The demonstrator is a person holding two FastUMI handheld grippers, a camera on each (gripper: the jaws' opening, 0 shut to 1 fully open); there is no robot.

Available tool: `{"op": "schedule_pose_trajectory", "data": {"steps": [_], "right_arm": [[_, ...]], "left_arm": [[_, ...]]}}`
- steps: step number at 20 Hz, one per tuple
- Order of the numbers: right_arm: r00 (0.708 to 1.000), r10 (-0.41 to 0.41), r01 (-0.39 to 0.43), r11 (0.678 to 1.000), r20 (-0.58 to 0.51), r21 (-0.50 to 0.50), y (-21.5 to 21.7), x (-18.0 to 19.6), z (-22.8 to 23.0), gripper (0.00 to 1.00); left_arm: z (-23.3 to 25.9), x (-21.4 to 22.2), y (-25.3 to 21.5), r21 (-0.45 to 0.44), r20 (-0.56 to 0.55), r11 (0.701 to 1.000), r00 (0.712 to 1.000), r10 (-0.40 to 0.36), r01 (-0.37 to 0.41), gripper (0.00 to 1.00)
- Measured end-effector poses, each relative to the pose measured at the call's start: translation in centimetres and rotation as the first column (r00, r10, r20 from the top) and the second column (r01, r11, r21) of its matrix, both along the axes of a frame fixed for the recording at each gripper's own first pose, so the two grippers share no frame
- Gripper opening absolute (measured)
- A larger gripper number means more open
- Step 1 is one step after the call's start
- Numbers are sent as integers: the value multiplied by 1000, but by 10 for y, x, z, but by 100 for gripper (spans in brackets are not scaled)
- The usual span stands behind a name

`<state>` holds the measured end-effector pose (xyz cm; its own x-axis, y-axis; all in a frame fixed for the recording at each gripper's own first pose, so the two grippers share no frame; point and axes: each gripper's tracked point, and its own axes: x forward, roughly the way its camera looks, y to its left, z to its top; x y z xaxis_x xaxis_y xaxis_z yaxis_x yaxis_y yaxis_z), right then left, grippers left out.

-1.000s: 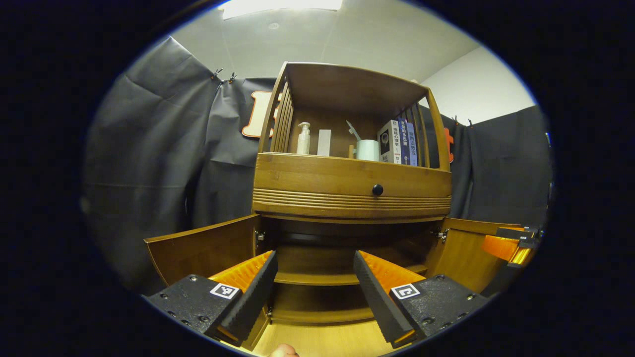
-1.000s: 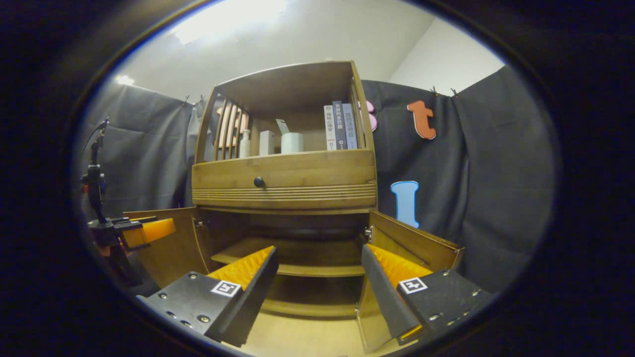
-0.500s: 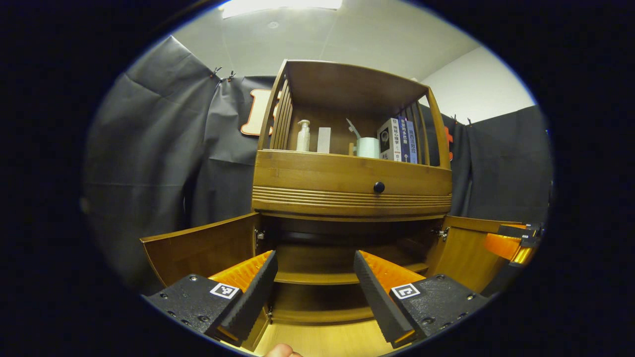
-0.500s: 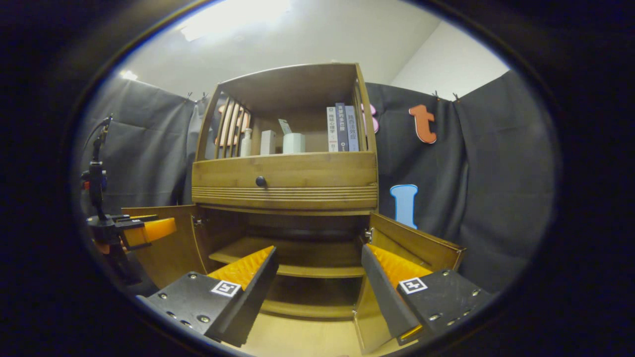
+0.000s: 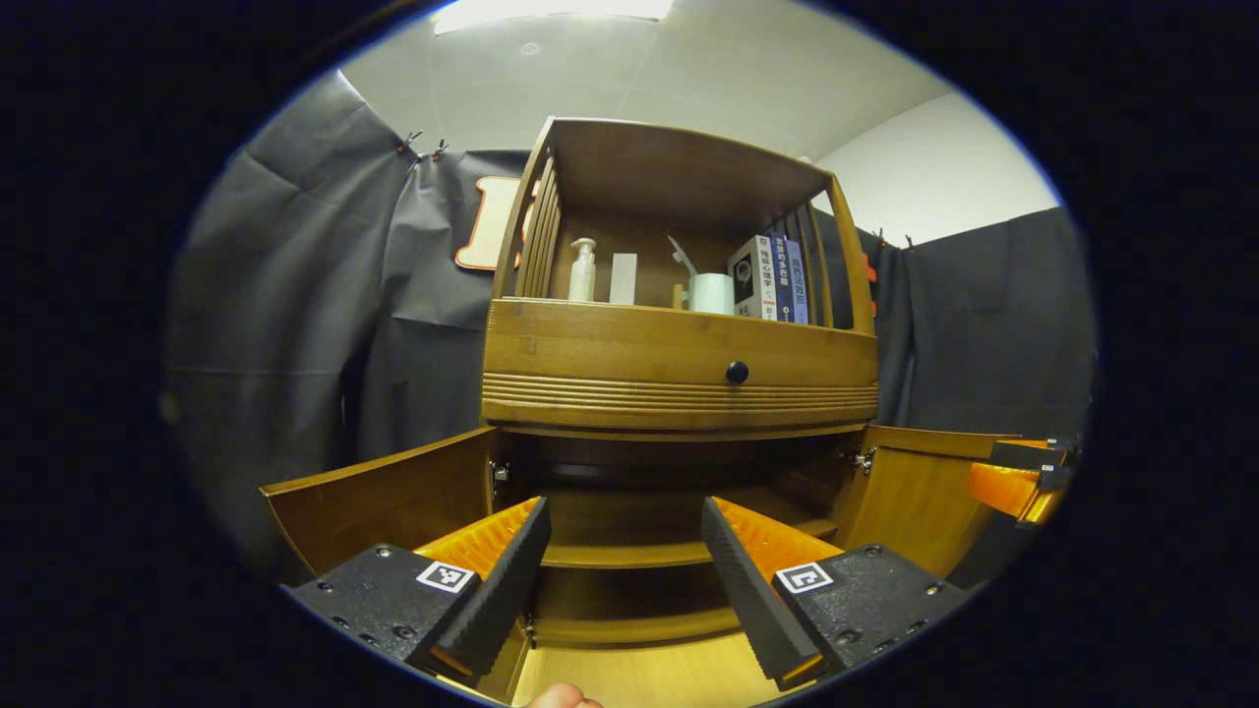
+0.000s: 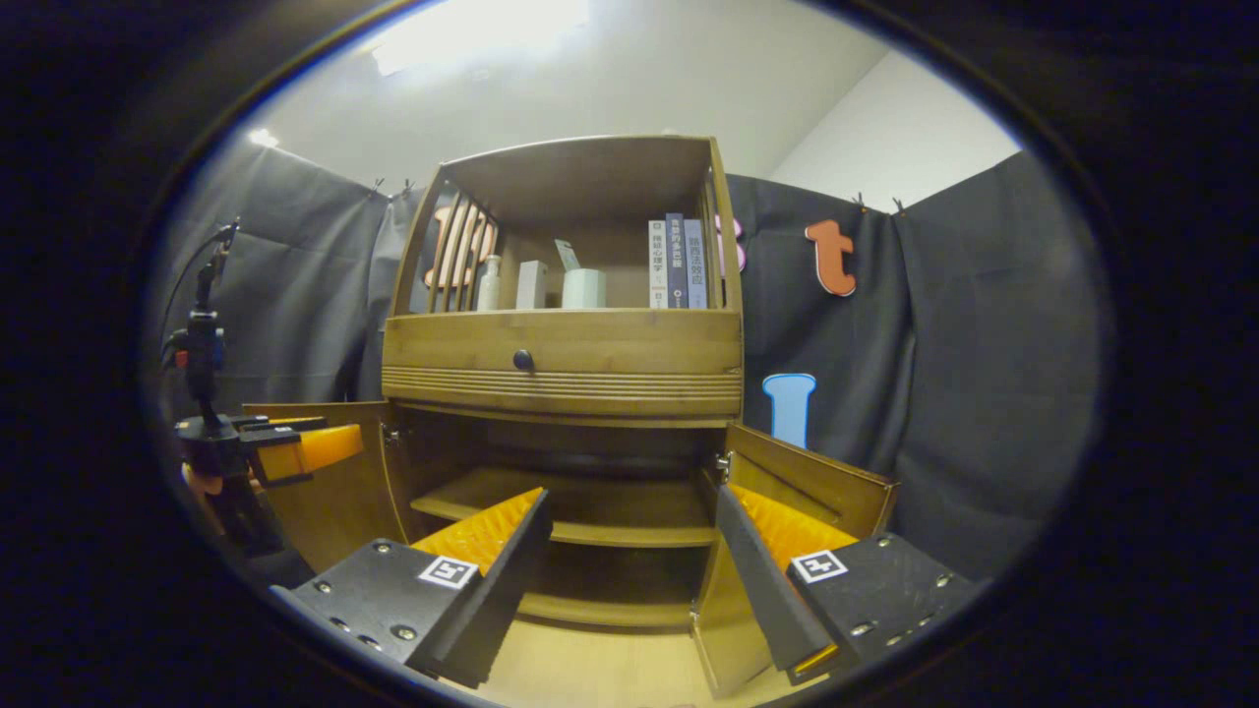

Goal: Open the right door of the double-door shoe cabinet with the right hand, and open the left door with the left hand.

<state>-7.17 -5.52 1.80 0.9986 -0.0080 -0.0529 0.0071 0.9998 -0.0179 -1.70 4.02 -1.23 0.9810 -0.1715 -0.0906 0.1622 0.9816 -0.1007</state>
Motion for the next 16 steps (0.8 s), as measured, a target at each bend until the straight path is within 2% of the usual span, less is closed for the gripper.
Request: {"op": "schedule_pose_trajectory", "data": {"steps": [2, 4, 5, 7, 10, 11, 12, 14, 15, 16], "right_arm": [[1000, -27, 27, 1000, -2, -2, 0, -8, -1, 100], [998, -59, 59, 998, -2, 11, -3, -19, -1, 97], [997, -78, 78, 997, 2, 20, -5, -25, 0, 97], [992, -129, 128, 991, 8, 31, -14, -41, 3, 100], [974, -228, 227, 973, 15, 36, -38, -70, 6, 100], [966, -259, 258, 965, 14, 35, -46, -80, 6, 100], [958, -285, 285, 958, 16, 32, -50, -88, -1, 100], [943, -331, 330, 944, 21, 17, -71, -107, -1, 96], [938, -346, 346, 938, 20, 11, -82, -113, -3, 96], [934, -356, 356, 934, 23, 6, -93, -118, -3, 100]], "left_arm": [[0, 2, -1, 10, 7, 1000, 1000, -28, 28, 95], [0, 5, -8, 16, 11, 998, 998, -69, 69, 95], [-2, 5, -14, 16, 12, 995, 995, -94, 94, 92], [-3, 5, -28, 12, 14, 988, 988, -153, 153, 96], [-4, 2, -59, 0, 15, 967, 967, -254, 254, 95], [-4, 0, -71, -5, 16, 958, 958, -287, 287, 92], [-4, -1, -83, -10, 19, 949, 949, -315, 315, 96], [-4, -5, -108, -21, 23, 932, 932, -361, 361, 95], [-4, -9, -121, -23, 19, 924, 925, -380, 381, 92], [-3, -13, -135, -24, 17, 916, 916, -400, 400, 96]]}}
